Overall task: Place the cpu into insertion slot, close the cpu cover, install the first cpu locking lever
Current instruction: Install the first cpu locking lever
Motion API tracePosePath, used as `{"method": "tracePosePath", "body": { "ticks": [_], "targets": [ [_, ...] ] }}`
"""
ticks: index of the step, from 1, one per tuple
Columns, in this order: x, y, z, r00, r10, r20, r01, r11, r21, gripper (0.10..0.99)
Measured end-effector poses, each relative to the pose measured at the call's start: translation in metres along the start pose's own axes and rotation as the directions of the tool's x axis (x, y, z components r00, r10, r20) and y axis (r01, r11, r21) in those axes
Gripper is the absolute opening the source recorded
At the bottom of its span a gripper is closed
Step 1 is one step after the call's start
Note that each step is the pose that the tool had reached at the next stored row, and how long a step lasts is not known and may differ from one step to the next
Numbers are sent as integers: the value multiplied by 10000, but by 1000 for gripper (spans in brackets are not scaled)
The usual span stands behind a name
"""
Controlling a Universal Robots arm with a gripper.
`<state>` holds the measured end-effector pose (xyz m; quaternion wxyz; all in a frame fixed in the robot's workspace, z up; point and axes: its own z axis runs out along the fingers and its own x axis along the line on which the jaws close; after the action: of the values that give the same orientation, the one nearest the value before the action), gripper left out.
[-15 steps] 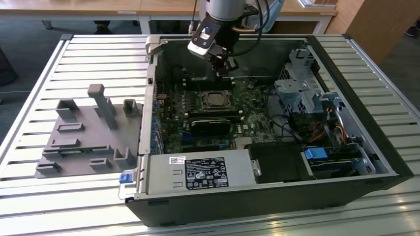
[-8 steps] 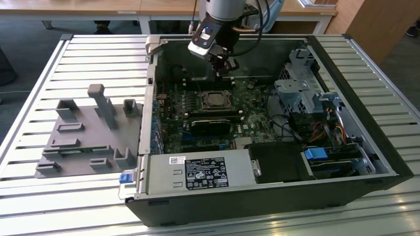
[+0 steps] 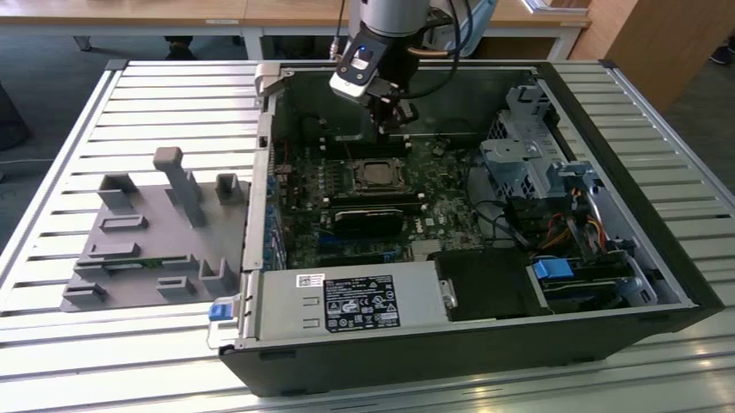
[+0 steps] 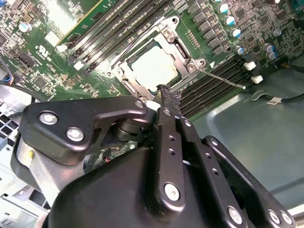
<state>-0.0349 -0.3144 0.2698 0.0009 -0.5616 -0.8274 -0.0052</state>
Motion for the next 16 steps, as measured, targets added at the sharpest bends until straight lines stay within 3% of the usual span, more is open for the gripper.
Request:
{"method": "tracePosePath", "body": {
  "ticks": [16],
  "targets": [
    [0,0,0,9966,-826,-7,826,9966,5,106]
  ]
}}
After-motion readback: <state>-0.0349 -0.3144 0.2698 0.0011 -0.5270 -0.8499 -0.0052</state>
